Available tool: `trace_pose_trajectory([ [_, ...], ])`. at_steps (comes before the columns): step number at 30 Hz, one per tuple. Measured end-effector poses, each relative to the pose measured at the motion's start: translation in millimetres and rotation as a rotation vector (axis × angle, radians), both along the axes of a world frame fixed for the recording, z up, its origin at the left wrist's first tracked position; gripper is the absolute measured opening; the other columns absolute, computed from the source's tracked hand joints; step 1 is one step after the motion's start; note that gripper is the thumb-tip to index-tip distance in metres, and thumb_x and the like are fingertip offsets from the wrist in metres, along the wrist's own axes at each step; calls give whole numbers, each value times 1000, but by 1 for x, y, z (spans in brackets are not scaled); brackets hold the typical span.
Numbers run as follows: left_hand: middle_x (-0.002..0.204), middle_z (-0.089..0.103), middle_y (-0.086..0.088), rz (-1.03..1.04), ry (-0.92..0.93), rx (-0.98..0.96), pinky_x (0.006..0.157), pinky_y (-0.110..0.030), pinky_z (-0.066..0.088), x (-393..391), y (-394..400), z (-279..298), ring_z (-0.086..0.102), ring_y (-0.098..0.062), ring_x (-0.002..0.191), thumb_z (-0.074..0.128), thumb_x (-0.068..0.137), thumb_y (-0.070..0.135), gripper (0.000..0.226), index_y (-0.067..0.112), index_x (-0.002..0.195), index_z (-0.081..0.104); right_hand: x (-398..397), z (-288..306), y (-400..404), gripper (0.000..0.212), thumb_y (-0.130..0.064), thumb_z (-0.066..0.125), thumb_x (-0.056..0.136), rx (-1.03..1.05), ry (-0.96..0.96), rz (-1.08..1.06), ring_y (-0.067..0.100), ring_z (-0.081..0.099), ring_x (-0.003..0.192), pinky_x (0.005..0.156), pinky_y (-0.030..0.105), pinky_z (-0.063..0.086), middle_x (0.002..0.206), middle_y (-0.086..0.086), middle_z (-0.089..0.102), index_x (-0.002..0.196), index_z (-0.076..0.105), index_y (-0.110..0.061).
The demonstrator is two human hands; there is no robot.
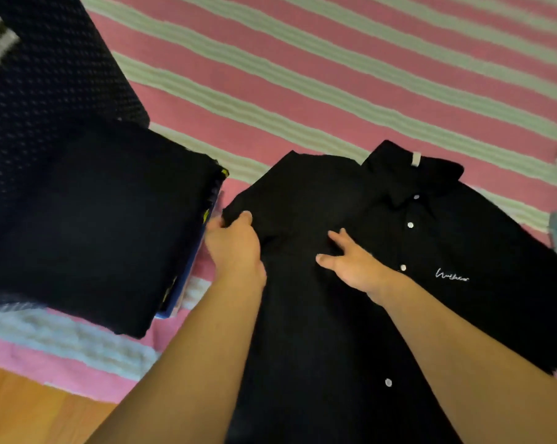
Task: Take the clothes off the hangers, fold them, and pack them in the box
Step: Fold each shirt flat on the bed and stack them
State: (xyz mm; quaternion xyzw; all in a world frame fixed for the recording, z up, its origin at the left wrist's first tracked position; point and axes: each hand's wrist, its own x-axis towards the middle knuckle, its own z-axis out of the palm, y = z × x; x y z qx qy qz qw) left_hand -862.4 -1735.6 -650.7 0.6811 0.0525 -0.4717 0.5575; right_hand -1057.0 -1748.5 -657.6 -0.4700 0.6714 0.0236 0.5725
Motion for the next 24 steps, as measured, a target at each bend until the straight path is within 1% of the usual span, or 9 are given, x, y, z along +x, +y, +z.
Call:
trace_pose_trajectory([
  [3,110,60,6,-562,-510,-448,93,-24,44,-33,5,62,59,-5,106,69,90,9,23,26,92,55,-19,12,-5,56,-48,60,96,49,-258,-483,19,36,146,118,40,31,155,-8,43,148,45,-35],
  [5,151,41,7,-1178,-726,-620,118,-26,28,-46,27,66,33,-9,146,73,88,12,29,27,107,58,-42,16,0,49,-50,50,101,107,-537,-806,23,48,138,114,42,36,144,3,57,142,54,-24],
  [7,168,6,10,-1482,-1017,-628,127,-37,9,-52,45,48,-3,-15,157,72,89,18,50,33,132,51,-73,25,13,57,-55,38,103,167,-714,-968,31,58,129,114,50,37,137,13,63,140,56,-16],
  [11,164,-26,13,-1592,-1042,-259,124,-32,-7,-38,82,14,-30,-10,150,64,97,31,81,43,158,13,-121,10,29,68,-64,44,97,263,-546,-1060,36,56,129,113,56,37,136,15,61,146,47,-18],
  [13,168,-17,1,-1666,-1056,-106,124,-32,2,-29,104,-9,-12,-22,156,68,93,37,93,37,161,6,-125,4,35,71,-64,50,94,260,-462,-1013,34,54,129,112,54,39,136,13,59,147,45,-18],
  [15,167,13,-12,-1679,-1064,1,120,-34,20,-23,119,-22,21,-32,153,77,84,39,96,27,160,20,-114,1,34,71,-62,58,91,204,-348,-923,30,57,123,108,49,45,133,9,58,147,45,-21],
  [17,149,41,-13,-1633,-1121,4,109,-39,41,-22,127,-28,48,-34,132,83,76,35,83,19,145,40,-93,2,29,69,-49,68,90,7,-81,-723,20,56,117,103,39,46,137,4,53,149,40,-25],
  [20,117,54,-2,-1516,-1168,-34,83,-38,54,-33,129,-25,57,-24,97,79,79,33,48,19,119,55,-67,-5,20,68,-7,67,85,-415,281,-355,17,51,119,98,33,46,140,-1,43,144,42,-27],
  [24,86,47,5,-1386,-1097,190,60,-39,48,-37,126,-18,51,-20,68,66,87,17,21,24,87,46,-63,-15,0,62,-4,69,86,-261,422,-265,26,50,123,91,34,48,137,4,42,139,46,-29],
])
